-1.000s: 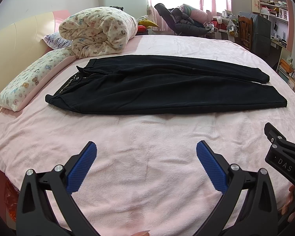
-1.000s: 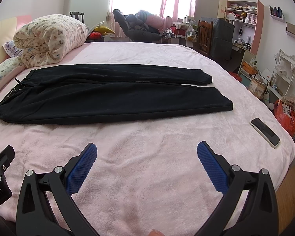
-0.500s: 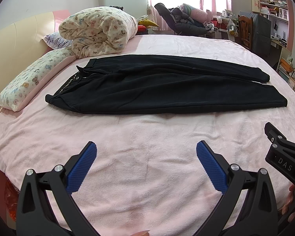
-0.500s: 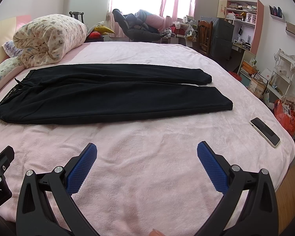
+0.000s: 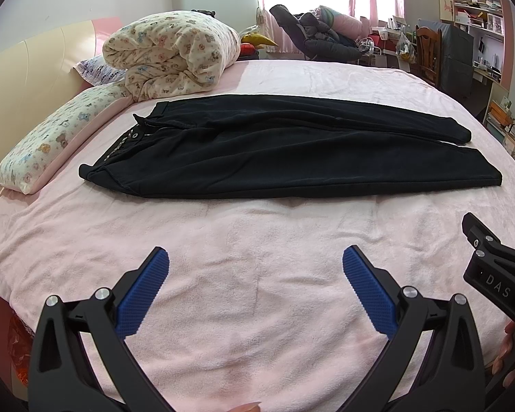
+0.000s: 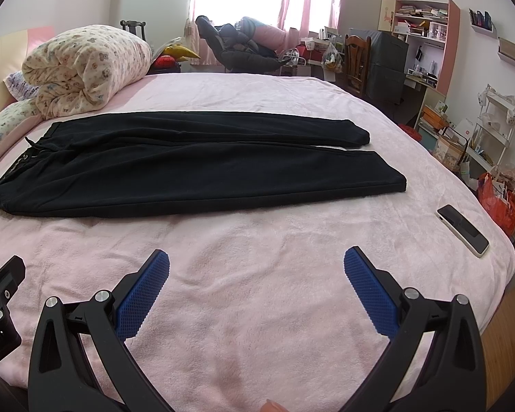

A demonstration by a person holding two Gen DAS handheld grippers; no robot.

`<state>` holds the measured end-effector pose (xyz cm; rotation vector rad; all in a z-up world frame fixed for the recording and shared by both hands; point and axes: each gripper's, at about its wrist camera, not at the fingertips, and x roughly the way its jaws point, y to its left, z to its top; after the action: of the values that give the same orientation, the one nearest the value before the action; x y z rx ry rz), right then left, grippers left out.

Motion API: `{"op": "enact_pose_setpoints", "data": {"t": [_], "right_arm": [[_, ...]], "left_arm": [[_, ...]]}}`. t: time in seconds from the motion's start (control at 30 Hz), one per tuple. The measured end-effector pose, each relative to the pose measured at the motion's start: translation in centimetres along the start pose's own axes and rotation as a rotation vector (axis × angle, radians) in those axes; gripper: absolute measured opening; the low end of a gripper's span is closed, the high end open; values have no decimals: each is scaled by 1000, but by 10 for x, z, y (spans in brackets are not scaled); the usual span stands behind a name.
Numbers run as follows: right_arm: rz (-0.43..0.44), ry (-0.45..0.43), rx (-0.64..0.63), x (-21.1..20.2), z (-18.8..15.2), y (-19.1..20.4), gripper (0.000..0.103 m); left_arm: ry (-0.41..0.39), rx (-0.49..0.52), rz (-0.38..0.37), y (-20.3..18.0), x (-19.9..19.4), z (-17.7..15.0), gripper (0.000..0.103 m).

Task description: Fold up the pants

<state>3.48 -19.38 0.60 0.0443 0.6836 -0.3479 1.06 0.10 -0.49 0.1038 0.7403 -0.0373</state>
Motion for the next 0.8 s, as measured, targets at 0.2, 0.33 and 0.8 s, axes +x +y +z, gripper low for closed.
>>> {"op": "enact_pose_setpoints", "data": {"t": [0.2, 0.33, 0.8], "right_arm": [[0, 1, 0, 0, 0, 0, 102], [1, 1, 0, 0, 0, 0, 102], [0, 2, 0, 1, -2, 0, 102]], "left_arm": [[0, -1, 1, 0, -1, 1, 101], [2, -2, 2, -2, 3, -11, 101], [5, -4, 3, -5, 6, -15, 101]]}}
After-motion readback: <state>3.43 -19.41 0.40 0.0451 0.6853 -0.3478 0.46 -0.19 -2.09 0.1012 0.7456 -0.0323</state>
